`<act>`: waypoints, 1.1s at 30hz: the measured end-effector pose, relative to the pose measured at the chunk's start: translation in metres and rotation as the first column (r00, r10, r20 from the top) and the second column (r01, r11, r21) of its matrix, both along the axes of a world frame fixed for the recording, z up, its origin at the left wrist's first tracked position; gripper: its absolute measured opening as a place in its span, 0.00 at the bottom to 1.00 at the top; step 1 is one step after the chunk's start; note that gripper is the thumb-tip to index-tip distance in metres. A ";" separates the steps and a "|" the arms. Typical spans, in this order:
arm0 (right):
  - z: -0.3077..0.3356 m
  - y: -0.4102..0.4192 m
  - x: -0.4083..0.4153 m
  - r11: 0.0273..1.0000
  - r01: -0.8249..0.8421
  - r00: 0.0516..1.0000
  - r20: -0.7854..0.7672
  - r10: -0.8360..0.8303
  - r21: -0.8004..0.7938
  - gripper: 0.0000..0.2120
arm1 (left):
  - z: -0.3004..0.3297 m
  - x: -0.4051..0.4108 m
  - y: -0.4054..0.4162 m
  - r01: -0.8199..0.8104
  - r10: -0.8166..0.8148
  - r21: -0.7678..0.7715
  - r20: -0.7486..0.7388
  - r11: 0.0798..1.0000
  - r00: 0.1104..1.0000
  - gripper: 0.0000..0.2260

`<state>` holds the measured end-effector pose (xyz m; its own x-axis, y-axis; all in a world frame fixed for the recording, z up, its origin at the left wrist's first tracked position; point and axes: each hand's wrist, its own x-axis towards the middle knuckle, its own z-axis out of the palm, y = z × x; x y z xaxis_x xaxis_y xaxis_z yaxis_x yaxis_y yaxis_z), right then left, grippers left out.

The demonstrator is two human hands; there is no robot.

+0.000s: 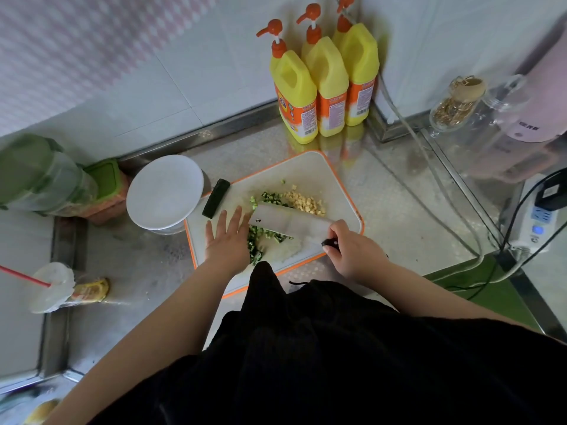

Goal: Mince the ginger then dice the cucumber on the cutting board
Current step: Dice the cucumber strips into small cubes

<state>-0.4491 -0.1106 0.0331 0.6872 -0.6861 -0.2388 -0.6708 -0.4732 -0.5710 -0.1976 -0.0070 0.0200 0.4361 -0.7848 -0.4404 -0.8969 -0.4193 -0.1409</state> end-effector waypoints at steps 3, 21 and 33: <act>0.002 0.000 0.003 0.993 0.065 0.996 0.050 -0.070 0.095 0.15 | 0.005 -0.003 -0.001 -0.039 0.028 -0.118 -0.088 0.992 0.996 0.23; 0.004 0.027 0.119 0.949 -0.262 0.937 -0.189 0.294 0.178 0.17 | 0.023 0.030 0.062 -0.661 0.427 -0.590 -0.505 0.464 0.750 0.30; -0.018 0.053 0.146 0.943 -0.164 0.936 -0.258 0.241 0.288 0.16 | 0.004 0.040 0.077 -0.707 0.449 -0.590 -0.549 0.390 0.706 0.23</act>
